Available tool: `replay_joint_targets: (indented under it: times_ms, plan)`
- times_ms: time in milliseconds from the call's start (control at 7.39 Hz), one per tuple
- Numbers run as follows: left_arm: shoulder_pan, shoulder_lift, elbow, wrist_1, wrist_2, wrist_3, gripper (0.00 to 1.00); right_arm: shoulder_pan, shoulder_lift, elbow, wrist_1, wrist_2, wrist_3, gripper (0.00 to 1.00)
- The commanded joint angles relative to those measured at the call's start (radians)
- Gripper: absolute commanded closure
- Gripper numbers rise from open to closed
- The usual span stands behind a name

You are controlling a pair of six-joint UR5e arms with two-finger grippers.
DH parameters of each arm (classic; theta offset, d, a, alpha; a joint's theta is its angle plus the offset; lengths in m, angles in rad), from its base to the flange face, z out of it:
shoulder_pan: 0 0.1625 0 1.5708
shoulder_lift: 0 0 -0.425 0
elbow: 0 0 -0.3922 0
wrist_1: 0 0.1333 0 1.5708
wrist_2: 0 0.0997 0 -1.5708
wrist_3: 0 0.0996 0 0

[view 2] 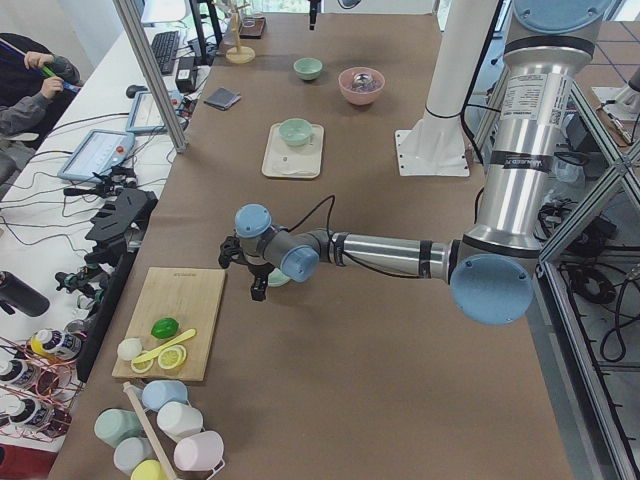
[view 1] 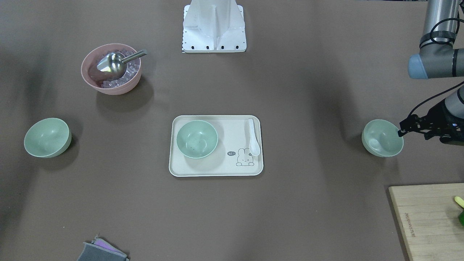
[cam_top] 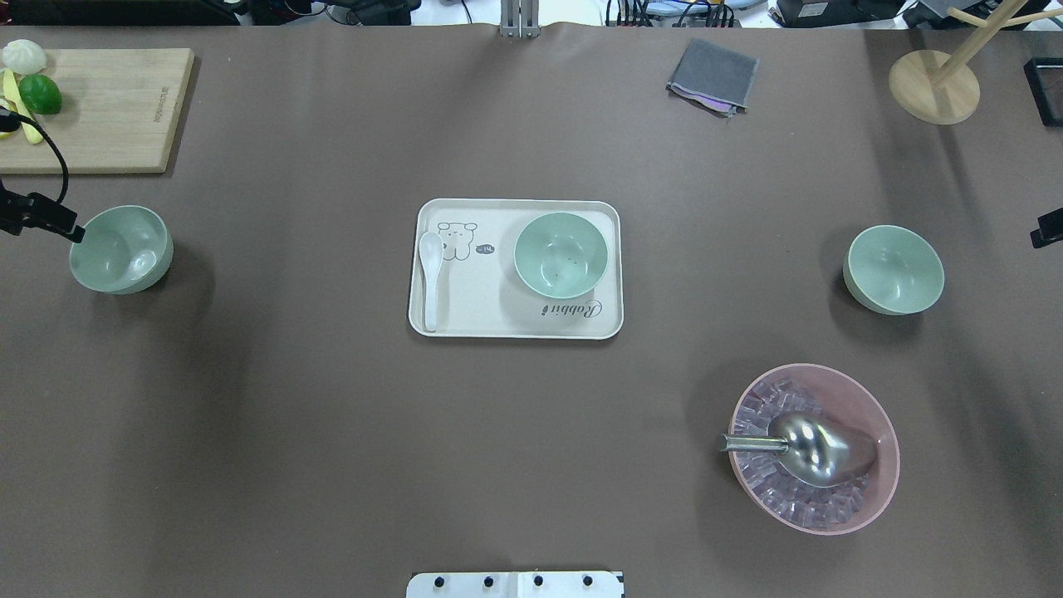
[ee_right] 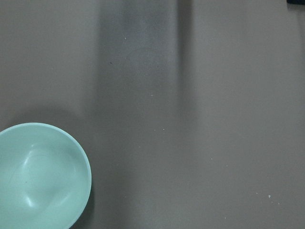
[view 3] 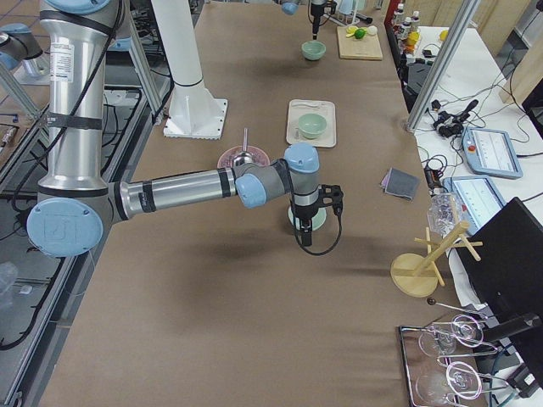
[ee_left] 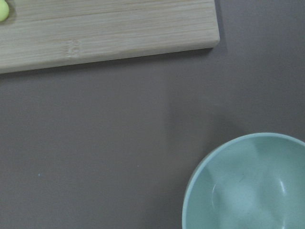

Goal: Stack green bowls together

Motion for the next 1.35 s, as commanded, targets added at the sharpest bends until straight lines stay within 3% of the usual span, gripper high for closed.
replay_joint_targets:
  times_ms: [0, 811, 947, 1082, 1217]
  plan:
    - [0.019, -0.007, 0.012, -0.001, 0.020, -0.002, 0.09, 0.000, 0.000, 0.000, 0.001, 0.000, 0.001, 0.00]
    - [0.035, -0.029, 0.037, -0.007, 0.017, -0.002, 0.11, 0.000, 0.000, 0.000, 0.001, 0.000, 0.001, 0.00]
    - [0.042, -0.029, 0.050, -0.033, 0.017, -0.002, 0.15, 0.000, 0.000, 0.000, 0.001, 0.000, 0.001, 0.00]
    - [0.042, -0.029, 0.063, -0.053, 0.015, -0.002, 0.26, 0.000, 0.000, 0.000, 0.001, 0.002, 0.001, 0.00]
    - [0.044, -0.029, 0.061, -0.056, 0.009, -0.002, 0.46, 0.000, 0.000, 0.002, 0.001, 0.002, 0.001, 0.00]
